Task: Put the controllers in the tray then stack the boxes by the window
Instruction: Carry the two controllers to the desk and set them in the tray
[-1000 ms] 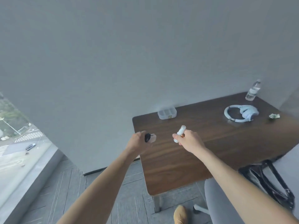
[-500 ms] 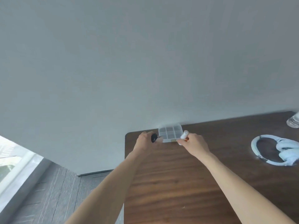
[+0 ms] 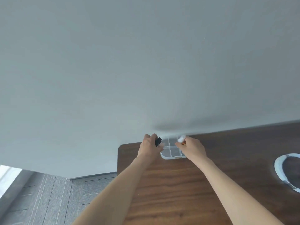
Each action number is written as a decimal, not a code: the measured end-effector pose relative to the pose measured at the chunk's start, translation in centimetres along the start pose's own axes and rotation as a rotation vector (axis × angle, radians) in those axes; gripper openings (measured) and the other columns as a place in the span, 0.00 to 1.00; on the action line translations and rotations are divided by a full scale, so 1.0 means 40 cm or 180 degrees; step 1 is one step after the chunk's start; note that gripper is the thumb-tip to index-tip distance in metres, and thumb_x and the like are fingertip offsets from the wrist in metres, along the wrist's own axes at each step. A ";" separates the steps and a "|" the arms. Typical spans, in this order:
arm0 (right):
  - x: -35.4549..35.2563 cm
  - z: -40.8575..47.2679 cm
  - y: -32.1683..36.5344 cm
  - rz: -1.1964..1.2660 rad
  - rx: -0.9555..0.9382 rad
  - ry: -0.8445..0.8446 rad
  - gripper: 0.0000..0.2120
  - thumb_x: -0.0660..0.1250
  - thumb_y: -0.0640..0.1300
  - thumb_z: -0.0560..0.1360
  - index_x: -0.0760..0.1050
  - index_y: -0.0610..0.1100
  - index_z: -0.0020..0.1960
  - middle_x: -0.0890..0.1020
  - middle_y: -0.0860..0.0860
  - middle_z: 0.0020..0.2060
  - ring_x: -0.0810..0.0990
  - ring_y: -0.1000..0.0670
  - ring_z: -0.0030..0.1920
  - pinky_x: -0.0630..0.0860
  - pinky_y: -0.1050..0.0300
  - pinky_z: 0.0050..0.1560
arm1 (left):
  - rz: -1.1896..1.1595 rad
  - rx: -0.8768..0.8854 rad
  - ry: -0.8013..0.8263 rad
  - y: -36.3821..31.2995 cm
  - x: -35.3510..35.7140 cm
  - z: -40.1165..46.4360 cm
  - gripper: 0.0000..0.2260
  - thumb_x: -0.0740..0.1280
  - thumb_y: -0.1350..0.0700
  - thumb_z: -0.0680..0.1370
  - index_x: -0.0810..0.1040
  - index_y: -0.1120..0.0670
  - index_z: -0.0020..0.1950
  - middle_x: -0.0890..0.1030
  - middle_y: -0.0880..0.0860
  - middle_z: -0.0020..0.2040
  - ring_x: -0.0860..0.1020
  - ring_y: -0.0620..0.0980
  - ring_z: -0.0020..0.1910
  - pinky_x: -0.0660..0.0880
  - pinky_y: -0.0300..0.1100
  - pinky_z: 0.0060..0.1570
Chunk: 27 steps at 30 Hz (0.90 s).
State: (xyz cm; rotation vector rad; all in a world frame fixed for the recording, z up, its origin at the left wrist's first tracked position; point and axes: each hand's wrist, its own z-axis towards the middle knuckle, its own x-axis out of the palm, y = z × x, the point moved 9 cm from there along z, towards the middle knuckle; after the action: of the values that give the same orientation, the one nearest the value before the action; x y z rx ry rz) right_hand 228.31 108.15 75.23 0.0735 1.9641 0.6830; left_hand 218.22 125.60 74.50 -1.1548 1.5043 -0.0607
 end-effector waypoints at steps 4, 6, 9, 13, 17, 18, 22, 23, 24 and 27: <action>0.061 0.081 -0.013 0.0034 0.0044 0.0137 0.07 0.66 0.56 0.74 0.73 0.55 0.39 0.78 0.58 0.37 0.79 0.50 0.41 0.68 0.57 0.34 | 0.0390 0.0298 0.0303 0.013 0.073 0.071 0.12 0.69 0.50 0.72 0.76 0.50 0.54 0.73 0.51 0.51 0.78 0.54 0.44 0.79 0.48 0.44; 0.091 0.114 -0.027 0.0048 0.0073 0.0169 0.06 0.65 0.55 0.73 0.76 0.55 0.41 0.80 0.57 0.40 0.79 0.50 0.43 0.72 0.55 0.38 | 0.0445 0.0296 0.0310 0.023 0.098 0.099 0.13 0.69 0.50 0.73 0.76 0.52 0.56 0.74 0.52 0.52 0.78 0.55 0.46 0.79 0.48 0.44; 0.122 0.152 -0.047 0.0050 0.0130 0.0175 0.09 0.64 0.57 0.73 0.75 0.53 0.40 0.80 0.55 0.38 0.79 0.49 0.42 0.74 0.54 0.38 | 0.0467 0.0263 0.0240 0.031 0.123 0.127 0.14 0.69 0.51 0.74 0.75 0.53 0.58 0.74 0.52 0.56 0.79 0.57 0.47 0.78 0.49 0.44; 0.148 0.181 -0.052 -0.0061 0.0117 0.0162 0.12 0.64 0.58 0.74 0.72 0.53 0.35 0.78 0.54 0.35 0.77 0.48 0.41 0.69 0.56 0.34 | 0.0505 0.0307 0.0206 0.036 0.145 0.150 0.17 0.69 0.51 0.75 0.72 0.56 0.61 0.73 0.52 0.62 0.79 0.59 0.50 0.76 0.49 0.45; 0.168 0.202 -0.050 -0.0255 0.0034 0.0120 0.14 0.64 0.58 0.75 0.76 0.49 0.39 0.79 0.53 0.38 0.78 0.47 0.43 0.71 0.56 0.35 | 0.0725 0.0442 0.0167 0.032 0.163 0.153 0.16 0.67 0.47 0.78 0.73 0.57 0.60 0.73 0.54 0.60 0.79 0.59 0.47 0.71 0.45 0.40; 0.173 0.206 -0.050 -0.0288 0.0017 0.0112 0.13 0.65 0.58 0.75 0.76 0.49 0.40 0.80 0.52 0.39 0.78 0.47 0.44 0.74 0.55 0.37 | 0.0791 0.0475 0.0166 0.031 0.167 0.152 0.17 0.66 0.47 0.78 0.72 0.56 0.61 0.72 0.54 0.61 0.79 0.59 0.47 0.71 0.45 0.39; 0.181 0.212 -0.051 -0.0301 -0.0013 0.0065 0.14 0.67 0.58 0.74 0.78 0.48 0.40 0.80 0.52 0.38 0.79 0.46 0.45 0.77 0.52 0.39 | 0.0890 0.0561 0.0171 0.023 0.174 0.150 0.17 0.65 0.47 0.80 0.72 0.55 0.64 0.71 0.53 0.63 0.79 0.58 0.48 0.72 0.46 0.39; 0.182 0.211 -0.051 -0.0276 -0.0022 0.0049 0.14 0.66 0.58 0.74 0.78 0.47 0.41 0.80 0.51 0.38 0.79 0.46 0.45 0.78 0.52 0.39 | 0.0890 0.0572 0.0156 0.022 0.174 0.150 0.17 0.65 0.47 0.80 0.72 0.55 0.64 0.71 0.53 0.64 0.79 0.58 0.48 0.73 0.46 0.40; 0.183 0.211 -0.053 -0.0246 -0.0037 0.0031 0.16 0.66 0.59 0.74 0.78 0.47 0.41 0.80 0.51 0.38 0.79 0.46 0.44 0.79 0.52 0.39 | 0.0886 0.0579 0.0133 0.021 0.174 0.149 0.17 0.65 0.47 0.80 0.72 0.55 0.65 0.71 0.53 0.64 0.79 0.57 0.49 0.73 0.46 0.40; 0.181 0.206 -0.063 -0.0175 -0.0012 -0.0025 0.17 0.66 0.60 0.74 0.78 0.46 0.41 0.80 0.52 0.39 0.79 0.46 0.43 0.78 0.52 0.40 | 0.0877 0.0615 0.0088 0.021 0.173 0.141 0.18 0.66 0.48 0.80 0.71 0.54 0.67 0.71 0.52 0.65 0.80 0.56 0.50 0.73 0.45 0.39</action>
State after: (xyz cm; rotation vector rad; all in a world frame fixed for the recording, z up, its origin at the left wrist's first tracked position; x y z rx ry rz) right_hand 232.31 112.02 65.46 0.0199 1.9500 0.6496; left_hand 223.26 124.47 67.16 -0.7892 1.6312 -0.0334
